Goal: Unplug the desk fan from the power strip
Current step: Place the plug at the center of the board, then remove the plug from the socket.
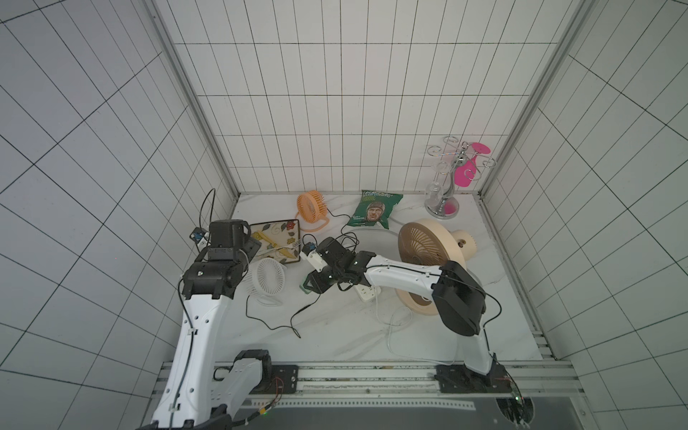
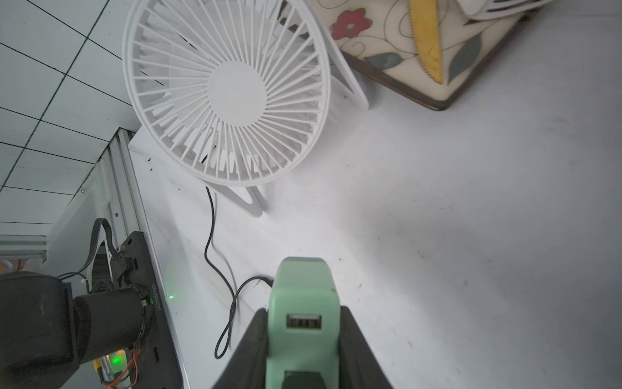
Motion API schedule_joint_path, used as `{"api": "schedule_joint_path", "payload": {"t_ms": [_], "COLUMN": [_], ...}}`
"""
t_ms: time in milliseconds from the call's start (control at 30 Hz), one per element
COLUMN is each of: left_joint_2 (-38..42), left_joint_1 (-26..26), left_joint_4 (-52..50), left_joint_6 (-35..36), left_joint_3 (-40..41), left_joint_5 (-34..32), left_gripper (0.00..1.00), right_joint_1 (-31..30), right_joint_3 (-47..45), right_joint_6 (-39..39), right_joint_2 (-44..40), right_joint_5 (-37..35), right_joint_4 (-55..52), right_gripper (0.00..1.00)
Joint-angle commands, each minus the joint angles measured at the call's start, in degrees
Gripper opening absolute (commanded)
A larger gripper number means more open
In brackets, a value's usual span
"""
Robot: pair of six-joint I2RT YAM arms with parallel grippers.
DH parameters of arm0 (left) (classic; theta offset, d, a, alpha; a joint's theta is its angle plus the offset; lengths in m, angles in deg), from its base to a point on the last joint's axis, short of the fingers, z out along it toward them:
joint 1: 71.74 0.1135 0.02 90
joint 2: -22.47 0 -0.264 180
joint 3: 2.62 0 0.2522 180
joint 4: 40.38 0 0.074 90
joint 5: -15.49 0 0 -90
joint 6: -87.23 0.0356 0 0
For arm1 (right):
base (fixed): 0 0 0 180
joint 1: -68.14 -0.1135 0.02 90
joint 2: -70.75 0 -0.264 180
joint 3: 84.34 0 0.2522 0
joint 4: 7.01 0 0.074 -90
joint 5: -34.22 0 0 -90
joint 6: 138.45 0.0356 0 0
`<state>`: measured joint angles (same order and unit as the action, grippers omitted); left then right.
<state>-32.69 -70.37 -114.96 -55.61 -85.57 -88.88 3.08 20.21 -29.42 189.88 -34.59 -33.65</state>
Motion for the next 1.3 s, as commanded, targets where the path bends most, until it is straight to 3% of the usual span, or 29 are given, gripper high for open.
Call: {"api": "schedule_joint_path", "payload": {"t_ms": [0, 200, 367, 600, 733, 933, 1133, 1267], "left_joint_2": [0.4, -0.2, -0.6, -0.4, -0.1, -1.1, -5.8, -10.3], "left_joint_1": [0.3, 0.3, 0.4, 0.4, 0.4, 0.0, -8.1, -12.7], "left_joint_4": [-2.8, -2.3, -1.4, -0.5, 2.7, 10.2, 20.9, 27.0], "left_joint_6": [1.6, 1.1, 0.8, 1.1, 1.0, -6.6, -13.8, -17.4], "left_joint_3": [-1.2, -1.0, -0.8, -0.8, 1.3, 9.5, 16.7, 18.6], "left_joint_5": [-2.2, -0.4, 0.3, 1.5, 6.6, 21.6, 27.0, 29.0], "left_gripper": [0.71, 0.71, 0.72, 0.73, 0.73, 0.68, 0.67, 0.67], "right_joint_1": [-2.3, -2.8, -2.4, -0.1, 1.2, 4.7, 11.5, 14.7], "right_joint_3": [4.5, 8.5, 11.8, 12.5, 10.4, 7.1, 4.9, 4.1], "right_joint_6": [2.4, 1.9, -0.4, -4.2, -6.2, -6.0, -8.2, -9.9], "right_joint_2": [4.1, 9.7, 11.3, 3.1, -3.8, -12.6, -16.2, -15.4], "right_joint_5": [5.5, 5.1, 2.1, -11.1, -15.4, -20.1, -22.8, -24.3], "right_joint_4": [0.8, -2.4, -7.3, -16.4, -20.3, -28.6, -37.7, -40.0], "right_gripper": [0.14, 0.23, 0.51, 0.78, 0.81, 0.80, 0.80, 0.87]}}
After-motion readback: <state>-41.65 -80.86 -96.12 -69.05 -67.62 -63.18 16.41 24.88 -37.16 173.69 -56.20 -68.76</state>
